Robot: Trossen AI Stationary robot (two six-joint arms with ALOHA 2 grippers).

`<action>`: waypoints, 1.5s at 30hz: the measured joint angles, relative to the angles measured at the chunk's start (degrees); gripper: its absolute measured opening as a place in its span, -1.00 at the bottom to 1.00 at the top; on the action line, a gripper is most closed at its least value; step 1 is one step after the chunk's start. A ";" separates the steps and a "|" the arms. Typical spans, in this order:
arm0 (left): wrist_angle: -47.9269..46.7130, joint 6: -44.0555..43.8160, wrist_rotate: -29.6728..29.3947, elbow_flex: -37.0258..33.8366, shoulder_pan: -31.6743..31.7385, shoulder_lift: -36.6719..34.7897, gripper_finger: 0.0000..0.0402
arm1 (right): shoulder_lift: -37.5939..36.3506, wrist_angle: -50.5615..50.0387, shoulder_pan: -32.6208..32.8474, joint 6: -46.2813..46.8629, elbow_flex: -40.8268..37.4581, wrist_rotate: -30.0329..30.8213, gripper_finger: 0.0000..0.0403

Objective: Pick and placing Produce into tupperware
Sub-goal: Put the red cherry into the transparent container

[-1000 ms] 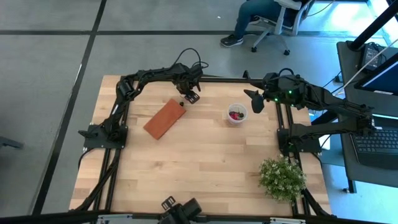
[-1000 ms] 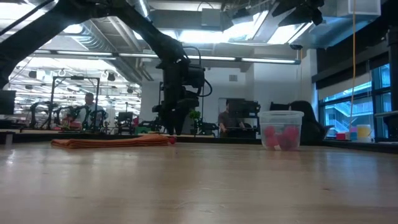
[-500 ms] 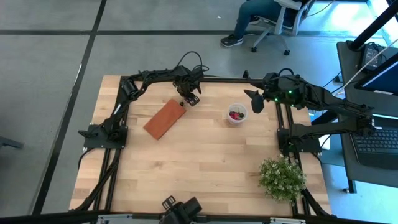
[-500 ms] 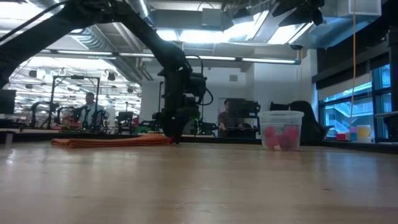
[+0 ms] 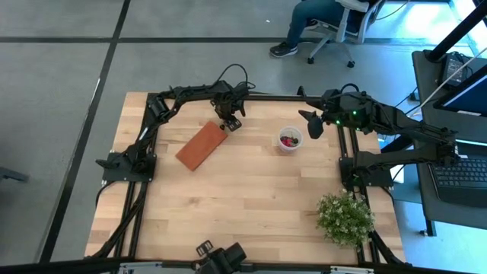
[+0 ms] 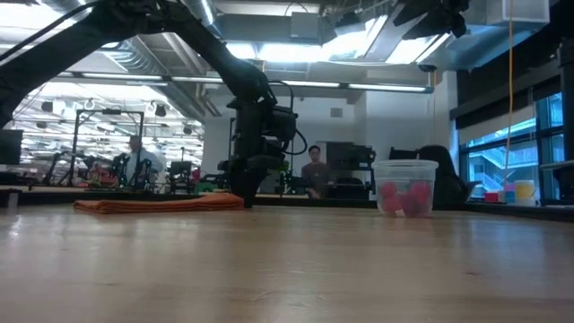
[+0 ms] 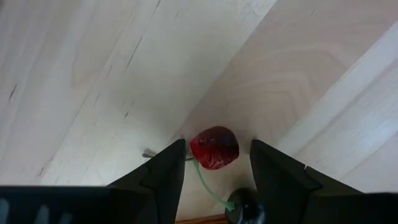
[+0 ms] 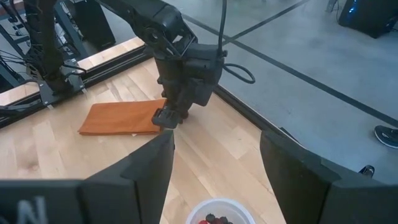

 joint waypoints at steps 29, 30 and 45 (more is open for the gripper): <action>1.53 0.02 -0.72 -0.15 -0.24 0.04 -0.68 | 0.00 -0.09 -0.02 -0.17 0.00 0.00 0.19; 1.53 0.05 -0.66 -0.15 -0.24 0.04 -0.67 | 0.00 -0.09 0.00 -0.17 0.00 0.00 0.19; 1.77 0.06 -0.63 -0.15 -0.24 0.07 -0.76 | 0.00 -0.61 0.00 -0.17 0.00 0.00 0.19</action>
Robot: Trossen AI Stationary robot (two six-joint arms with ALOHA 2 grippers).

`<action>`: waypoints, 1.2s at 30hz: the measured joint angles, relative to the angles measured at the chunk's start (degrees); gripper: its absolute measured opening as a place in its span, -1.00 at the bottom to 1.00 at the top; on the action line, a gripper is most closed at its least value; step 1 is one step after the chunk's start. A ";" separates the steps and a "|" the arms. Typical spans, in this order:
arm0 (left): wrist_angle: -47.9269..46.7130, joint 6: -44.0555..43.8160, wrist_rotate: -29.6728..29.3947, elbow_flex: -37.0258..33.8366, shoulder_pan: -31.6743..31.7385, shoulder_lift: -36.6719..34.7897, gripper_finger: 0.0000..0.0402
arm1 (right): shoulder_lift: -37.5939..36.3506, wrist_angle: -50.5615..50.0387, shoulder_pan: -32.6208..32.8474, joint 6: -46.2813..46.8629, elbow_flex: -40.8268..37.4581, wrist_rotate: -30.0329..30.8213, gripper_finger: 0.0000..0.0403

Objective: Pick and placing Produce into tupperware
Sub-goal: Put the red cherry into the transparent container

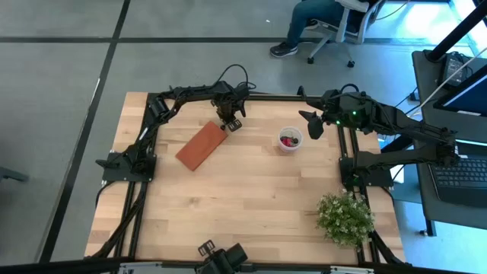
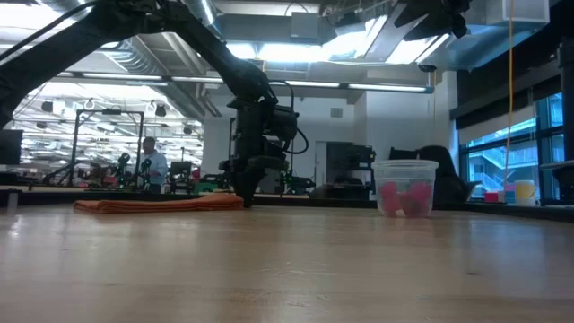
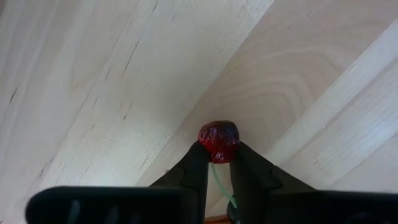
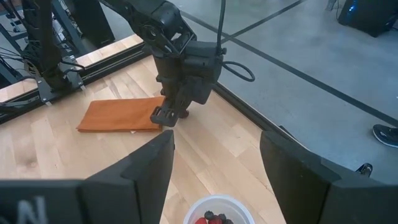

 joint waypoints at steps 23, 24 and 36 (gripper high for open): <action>5.09 4.45 20.52 8.03 -1.31 -11.67 -0.90 | -0.02 0.21 0.00 0.00 0.00 -0.02 0.19; 6.89 4.45 23.98 8.78 -1.75 -12.05 -0.89 | -0.02 0.25 -0.02 0.00 0.00 -0.01 0.19; 32.08 3.17 28.83 12.50 -13.76 -11.62 -0.86 | -0.02 0.15 0.00 -0.02 0.00 -0.02 0.19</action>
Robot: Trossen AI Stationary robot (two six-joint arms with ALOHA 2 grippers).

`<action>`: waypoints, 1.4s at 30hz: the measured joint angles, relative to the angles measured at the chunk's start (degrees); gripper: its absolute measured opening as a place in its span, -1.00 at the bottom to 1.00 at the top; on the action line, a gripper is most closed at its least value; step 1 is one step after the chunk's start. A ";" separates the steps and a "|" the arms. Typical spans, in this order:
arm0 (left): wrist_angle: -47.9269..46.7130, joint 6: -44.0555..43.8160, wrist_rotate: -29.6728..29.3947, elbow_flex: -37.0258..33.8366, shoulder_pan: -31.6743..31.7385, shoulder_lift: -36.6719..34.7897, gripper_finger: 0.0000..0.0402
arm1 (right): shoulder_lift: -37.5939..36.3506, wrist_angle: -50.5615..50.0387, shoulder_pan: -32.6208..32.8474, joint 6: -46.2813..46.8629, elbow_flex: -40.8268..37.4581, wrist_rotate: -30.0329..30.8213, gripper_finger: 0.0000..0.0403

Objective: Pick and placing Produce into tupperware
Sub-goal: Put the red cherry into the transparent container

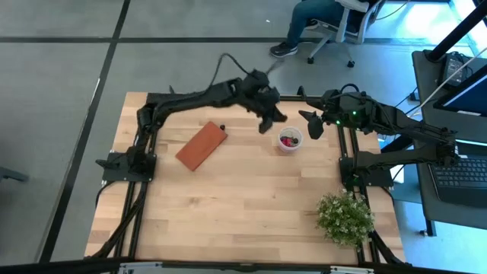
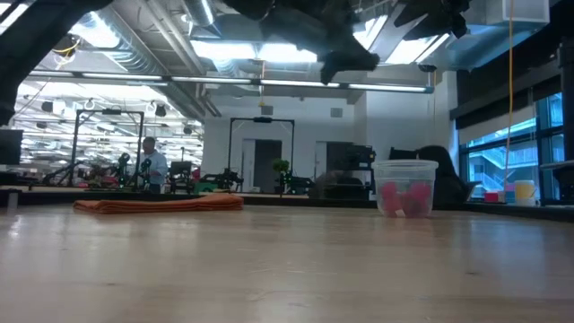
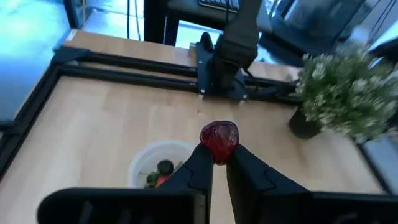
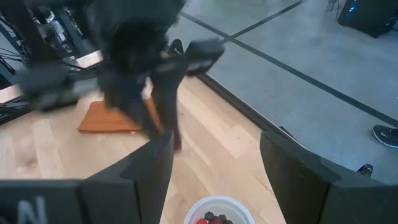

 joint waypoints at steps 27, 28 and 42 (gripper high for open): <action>6.07 -9.63 -9.92 -0.09 -4.47 13.32 -0.86 | 0.00 -1.32 0.00 0.22 0.00 0.00 0.19; 5.83 -9.65 -9.96 -0.09 -4.47 13.34 -0.86 | 0.00 -1.32 0.00 0.22 0.00 0.00 0.19; 6.69 -11.38 -10.84 -0.09 -4.87 14.92 -0.86 | 0.00 -1.33 0.00 0.22 0.00 0.00 0.19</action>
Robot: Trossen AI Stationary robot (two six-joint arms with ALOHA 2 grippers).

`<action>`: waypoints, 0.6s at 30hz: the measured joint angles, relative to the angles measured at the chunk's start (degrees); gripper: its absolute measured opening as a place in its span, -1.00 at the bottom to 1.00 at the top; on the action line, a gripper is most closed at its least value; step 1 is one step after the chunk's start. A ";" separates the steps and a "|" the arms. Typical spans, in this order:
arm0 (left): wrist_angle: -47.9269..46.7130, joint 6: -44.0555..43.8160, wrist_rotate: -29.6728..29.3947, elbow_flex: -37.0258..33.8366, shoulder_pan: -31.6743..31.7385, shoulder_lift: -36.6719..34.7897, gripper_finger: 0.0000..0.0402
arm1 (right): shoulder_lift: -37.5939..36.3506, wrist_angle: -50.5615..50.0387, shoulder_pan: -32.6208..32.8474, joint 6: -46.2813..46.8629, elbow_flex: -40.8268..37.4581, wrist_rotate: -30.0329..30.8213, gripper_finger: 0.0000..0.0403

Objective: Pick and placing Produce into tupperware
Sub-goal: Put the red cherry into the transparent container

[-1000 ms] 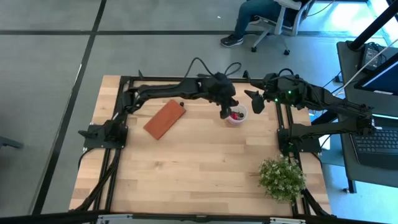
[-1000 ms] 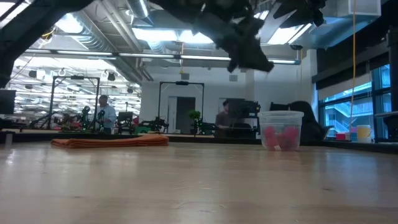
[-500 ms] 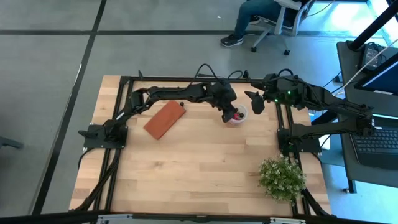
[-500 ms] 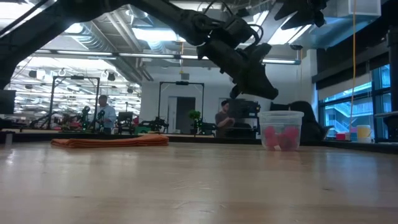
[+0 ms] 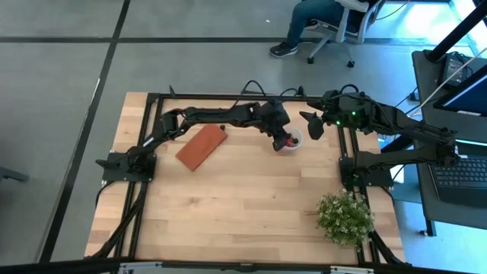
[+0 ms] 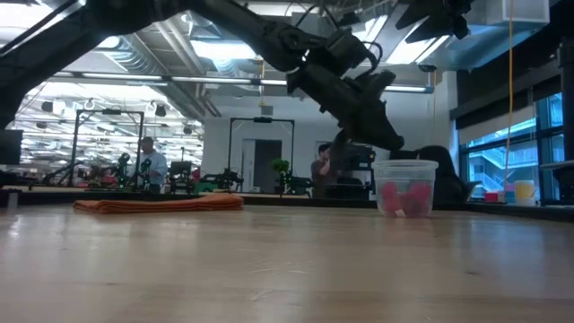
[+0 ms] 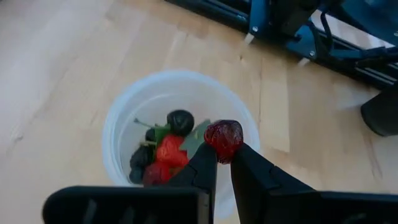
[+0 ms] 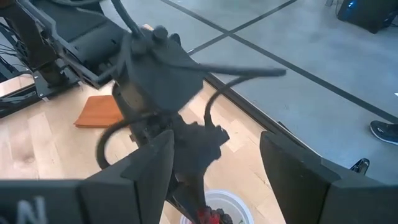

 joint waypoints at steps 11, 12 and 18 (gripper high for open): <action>0.23 -1.07 1.26 -0.04 0.20 1.19 -0.85 | 0.02 0.00 0.00 0.02 0.00 0.00 0.19; 0.25 -1.02 1.24 -0.04 0.28 1.19 -0.85 | 0.02 0.00 0.00 0.02 0.00 0.00 0.19; 0.34 -0.91 1.22 -0.04 0.31 1.19 -0.83 | 0.02 0.00 0.00 0.02 0.00 0.00 0.19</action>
